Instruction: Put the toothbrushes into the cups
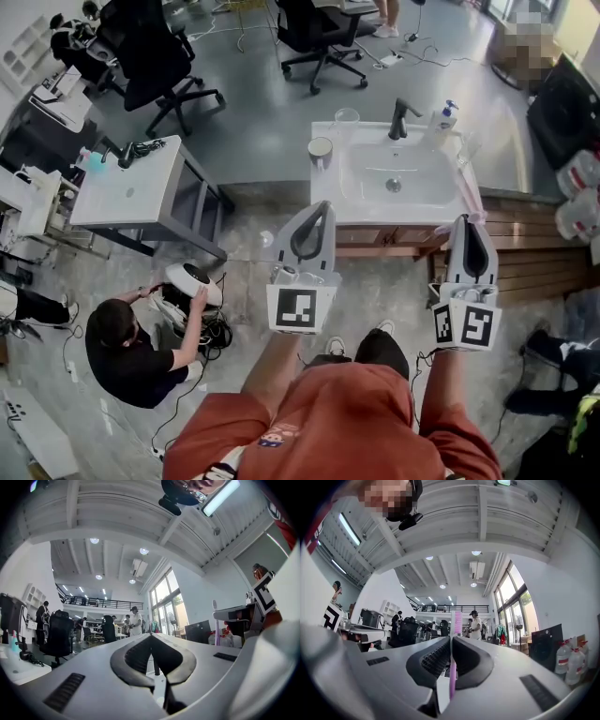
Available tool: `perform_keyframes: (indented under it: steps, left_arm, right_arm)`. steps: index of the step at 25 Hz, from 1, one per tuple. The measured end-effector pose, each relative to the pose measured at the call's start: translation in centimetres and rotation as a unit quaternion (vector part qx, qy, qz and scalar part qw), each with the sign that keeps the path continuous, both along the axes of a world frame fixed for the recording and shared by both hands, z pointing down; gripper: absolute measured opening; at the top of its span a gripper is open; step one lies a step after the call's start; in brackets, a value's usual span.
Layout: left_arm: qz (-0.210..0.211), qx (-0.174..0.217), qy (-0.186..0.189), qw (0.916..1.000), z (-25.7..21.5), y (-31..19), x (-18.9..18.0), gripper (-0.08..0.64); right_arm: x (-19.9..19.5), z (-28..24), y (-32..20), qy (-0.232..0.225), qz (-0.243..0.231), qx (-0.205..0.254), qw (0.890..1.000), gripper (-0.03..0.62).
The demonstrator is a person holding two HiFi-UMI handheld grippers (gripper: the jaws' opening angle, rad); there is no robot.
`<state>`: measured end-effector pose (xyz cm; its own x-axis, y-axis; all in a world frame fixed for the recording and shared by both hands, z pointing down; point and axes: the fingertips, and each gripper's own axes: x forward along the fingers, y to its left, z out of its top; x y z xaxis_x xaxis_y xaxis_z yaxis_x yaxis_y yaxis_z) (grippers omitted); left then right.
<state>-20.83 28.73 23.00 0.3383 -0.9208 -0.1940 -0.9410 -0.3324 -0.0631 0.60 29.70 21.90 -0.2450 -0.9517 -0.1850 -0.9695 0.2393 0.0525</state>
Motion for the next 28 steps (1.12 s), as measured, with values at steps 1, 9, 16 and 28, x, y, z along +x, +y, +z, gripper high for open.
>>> perform_keyframes:
  steps: [1, 9, 16, 28]
  left_arm:
    - [0.002, 0.0, -0.004, 1.0, 0.1, -0.3, 0.3, 0.018]
    - [0.01, 0.004, -0.023, 0.9997, 0.3, -4.5, 4.3, 0.018]
    - [0.014, 0.003, -0.027, 0.9995, 0.2, -10.6, 9.7, 0.018]
    - [0.028, 0.001, -0.045, 0.9986, -1.3, -20.3, 21.1, 0.018]
  right_arm:
    - [0.3, 0.2, -0.2, -0.001, 0.001, -0.001, 1.0, 0.021]
    - [4.3, 1.4, -4.6, -0.016, 0.006, -0.004, 1.0, 0.021]
    - [9.8, 2.0, -10.5, -0.029, 0.01, -0.008, 1.0, 0.021]
    - [21.2, 1.6, -19.9, -0.053, 0.024, -0.013, 0.998, 0.021]
